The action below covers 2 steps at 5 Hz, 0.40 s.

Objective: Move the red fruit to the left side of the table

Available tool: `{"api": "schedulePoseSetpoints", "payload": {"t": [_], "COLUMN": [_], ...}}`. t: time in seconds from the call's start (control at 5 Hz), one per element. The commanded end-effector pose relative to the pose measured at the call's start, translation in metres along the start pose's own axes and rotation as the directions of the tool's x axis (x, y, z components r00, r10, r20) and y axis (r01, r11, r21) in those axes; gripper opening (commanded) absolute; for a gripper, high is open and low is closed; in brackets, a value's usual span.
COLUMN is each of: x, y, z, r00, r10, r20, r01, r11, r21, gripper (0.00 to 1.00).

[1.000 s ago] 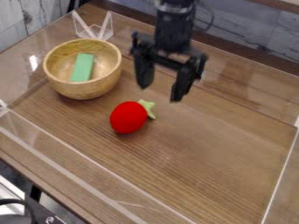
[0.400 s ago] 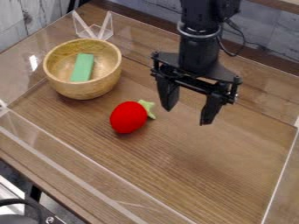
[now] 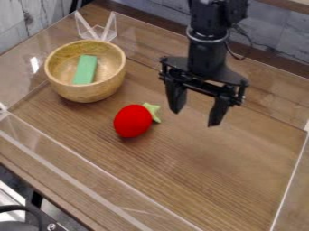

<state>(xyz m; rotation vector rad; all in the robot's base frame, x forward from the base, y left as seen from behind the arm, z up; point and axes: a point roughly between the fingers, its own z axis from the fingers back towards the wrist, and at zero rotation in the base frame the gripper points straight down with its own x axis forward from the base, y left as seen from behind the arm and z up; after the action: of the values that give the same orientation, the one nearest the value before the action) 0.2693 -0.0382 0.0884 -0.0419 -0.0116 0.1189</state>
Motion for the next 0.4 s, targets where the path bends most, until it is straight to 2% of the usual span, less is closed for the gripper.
{"api": "schedulePoseSetpoints", "payload": {"t": [0.0,0.2], "x": [0.0066,0.0025], "y": [0.0032,0.0055], "z": [0.0111,0.0117], "r00": [0.998,0.998], "r10": [0.034,0.044], "r20": [0.049,0.052], "r01": [-0.034,-0.044], "r11": [0.999,0.999], "r21": [-0.007,0.003], "gripper": [0.0,1.0]}}
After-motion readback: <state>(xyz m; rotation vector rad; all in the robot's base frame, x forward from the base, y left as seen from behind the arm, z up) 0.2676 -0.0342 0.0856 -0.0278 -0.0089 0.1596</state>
